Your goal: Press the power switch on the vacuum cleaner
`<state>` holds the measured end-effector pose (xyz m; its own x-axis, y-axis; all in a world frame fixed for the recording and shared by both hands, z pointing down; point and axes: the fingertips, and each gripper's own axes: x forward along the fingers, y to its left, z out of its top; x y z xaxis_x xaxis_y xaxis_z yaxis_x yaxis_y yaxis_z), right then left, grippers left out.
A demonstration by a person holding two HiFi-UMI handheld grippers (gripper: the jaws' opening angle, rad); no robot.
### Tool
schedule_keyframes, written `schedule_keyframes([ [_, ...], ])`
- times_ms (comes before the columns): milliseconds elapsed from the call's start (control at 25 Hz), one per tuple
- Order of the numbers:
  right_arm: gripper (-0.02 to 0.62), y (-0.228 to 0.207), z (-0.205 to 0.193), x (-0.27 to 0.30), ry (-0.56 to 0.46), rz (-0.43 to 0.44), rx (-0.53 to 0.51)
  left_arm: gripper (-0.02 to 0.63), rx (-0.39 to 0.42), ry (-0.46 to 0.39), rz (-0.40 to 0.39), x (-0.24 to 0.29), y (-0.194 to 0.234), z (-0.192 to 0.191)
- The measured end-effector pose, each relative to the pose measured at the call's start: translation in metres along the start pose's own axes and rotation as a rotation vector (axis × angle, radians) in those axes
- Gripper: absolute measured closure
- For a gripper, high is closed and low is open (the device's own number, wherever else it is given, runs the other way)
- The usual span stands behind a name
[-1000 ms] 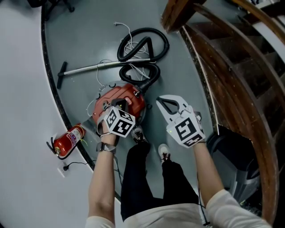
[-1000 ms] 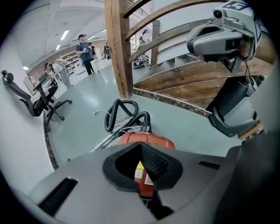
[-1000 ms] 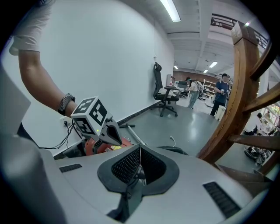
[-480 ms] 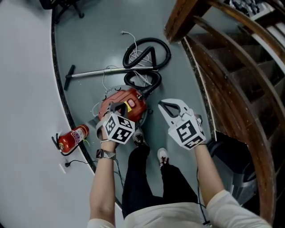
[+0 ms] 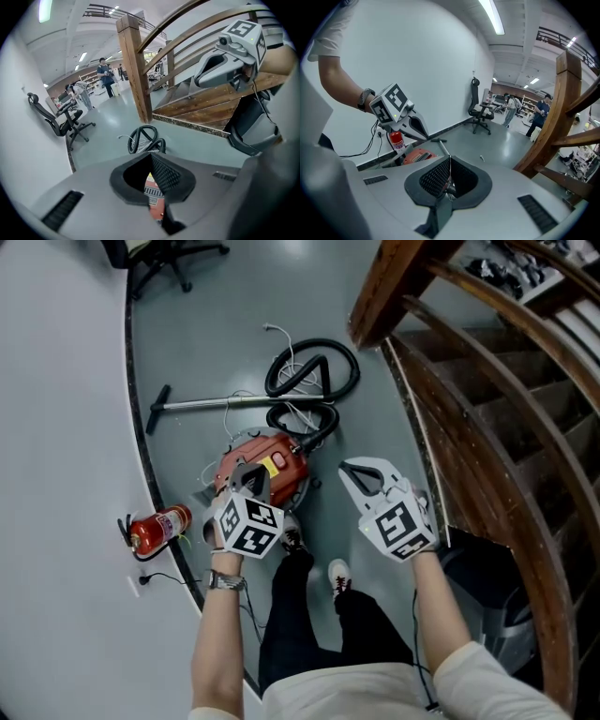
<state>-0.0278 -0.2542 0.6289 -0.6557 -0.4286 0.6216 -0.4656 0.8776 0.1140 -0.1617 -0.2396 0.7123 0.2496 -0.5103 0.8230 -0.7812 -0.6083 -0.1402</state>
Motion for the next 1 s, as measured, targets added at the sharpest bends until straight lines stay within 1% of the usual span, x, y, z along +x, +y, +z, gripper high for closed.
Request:
schedule_keyframes([
  [160,0.566,0.003,0.011,-0.016,-0.019,0.002,-0.022,0.606,0.001,-0.02,0.01,-0.02,-0.01,0.013],
  [400,0.566,0.009,0.03,-0.041,-0.031,0.016,-0.081,0.606,0.002,-0.05,0.049,-0.06,-0.016,0.029],
  [600,0.566,0.013,0.05,-0.07,-0.067,0.017,-0.102,0.606,0.014,-0.084,0.084,-0.099,-0.025,0.051],
  [800,0.566,0.02,0.078,-0.1,-0.086,0.024,-0.163,0.606,0.012,-0.131,0.124,-0.141,-0.028,0.073],
  [1000,0.566,0.023,0.109,-0.133,-0.131,0.005,-0.177,0.604,0.016,-0.169,0.15,-0.18,-0.031,0.093],
])
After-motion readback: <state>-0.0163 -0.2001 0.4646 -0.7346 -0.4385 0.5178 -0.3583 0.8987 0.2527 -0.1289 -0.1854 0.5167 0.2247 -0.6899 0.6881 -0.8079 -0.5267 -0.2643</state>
